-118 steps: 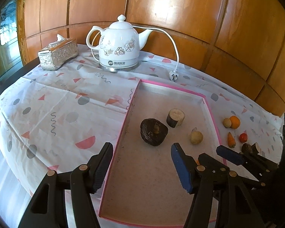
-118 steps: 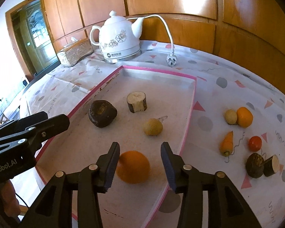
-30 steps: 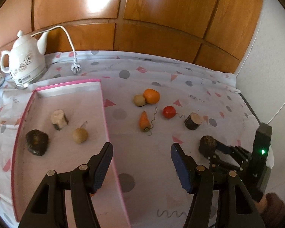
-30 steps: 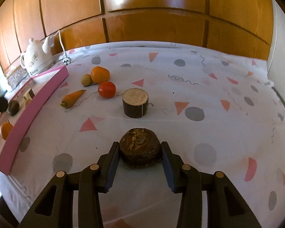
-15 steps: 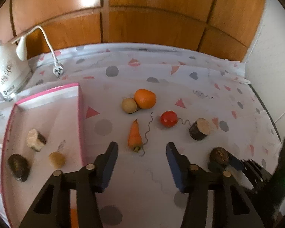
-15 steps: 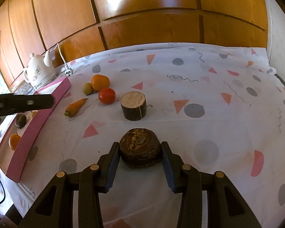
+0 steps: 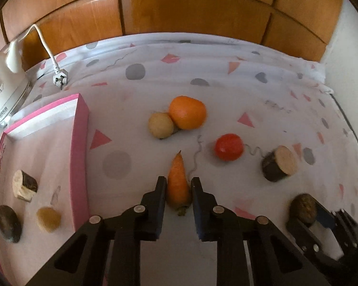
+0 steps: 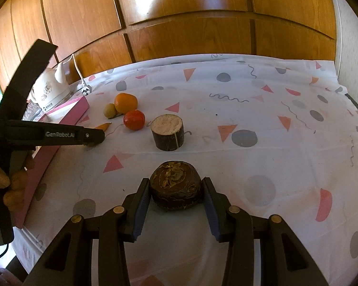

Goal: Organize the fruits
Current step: 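Grasp the orange carrot with the left tool while the right tool holds the beet, then carry the carrot into the pink tray with the left tool and release while the right tool holds the beet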

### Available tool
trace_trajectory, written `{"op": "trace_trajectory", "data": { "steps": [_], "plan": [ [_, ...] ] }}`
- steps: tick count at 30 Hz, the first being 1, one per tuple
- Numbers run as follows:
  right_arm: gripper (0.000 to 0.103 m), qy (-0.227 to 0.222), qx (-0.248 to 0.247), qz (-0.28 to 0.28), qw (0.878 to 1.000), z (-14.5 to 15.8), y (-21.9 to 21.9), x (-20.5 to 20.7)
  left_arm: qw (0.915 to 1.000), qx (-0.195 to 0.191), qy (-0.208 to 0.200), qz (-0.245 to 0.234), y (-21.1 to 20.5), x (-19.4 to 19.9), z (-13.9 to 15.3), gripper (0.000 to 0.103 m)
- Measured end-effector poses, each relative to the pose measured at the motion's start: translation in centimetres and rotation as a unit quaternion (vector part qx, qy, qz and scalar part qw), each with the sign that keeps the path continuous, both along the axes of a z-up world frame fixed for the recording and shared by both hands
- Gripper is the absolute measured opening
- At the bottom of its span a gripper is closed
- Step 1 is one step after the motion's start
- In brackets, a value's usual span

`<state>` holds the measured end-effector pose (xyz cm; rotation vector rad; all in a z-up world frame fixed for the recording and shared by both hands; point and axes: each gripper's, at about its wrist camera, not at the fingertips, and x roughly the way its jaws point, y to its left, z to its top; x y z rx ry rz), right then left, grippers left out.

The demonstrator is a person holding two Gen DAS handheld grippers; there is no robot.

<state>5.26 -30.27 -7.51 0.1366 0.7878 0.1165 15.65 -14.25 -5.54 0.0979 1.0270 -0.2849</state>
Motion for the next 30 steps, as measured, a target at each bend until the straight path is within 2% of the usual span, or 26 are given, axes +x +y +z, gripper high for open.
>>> {"op": "trace_trajectory", "data": {
  "steps": [6,10,12,30],
  "plan": [
    [0.044,0.000,-0.008,0.000,1.000,0.0,0.2,0.0,0.9985,-0.004,-0.040,-0.037,-0.4,-5.1,0.8,0.021],
    [0.044,0.000,-0.014,-0.001,1.000,0.0,0.3,0.0,0.9970,0.004,-0.054,-0.056,-1.4,-7.9,-0.5,0.021],
    [0.044,0.001,-0.018,-0.001,1.000,0.0,0.4,0.0,0.9952,0.011,-0.077,-0.059,-1.6,-8.6,-0.8,0.021],
    [0.044,0.001,-0.027,0.001,1.000,0.1,0.6,0.0,0.9943,-0.011,-0.090,-0.055,-1.2,-8.6,-1.4,0.021]
  ]
}}
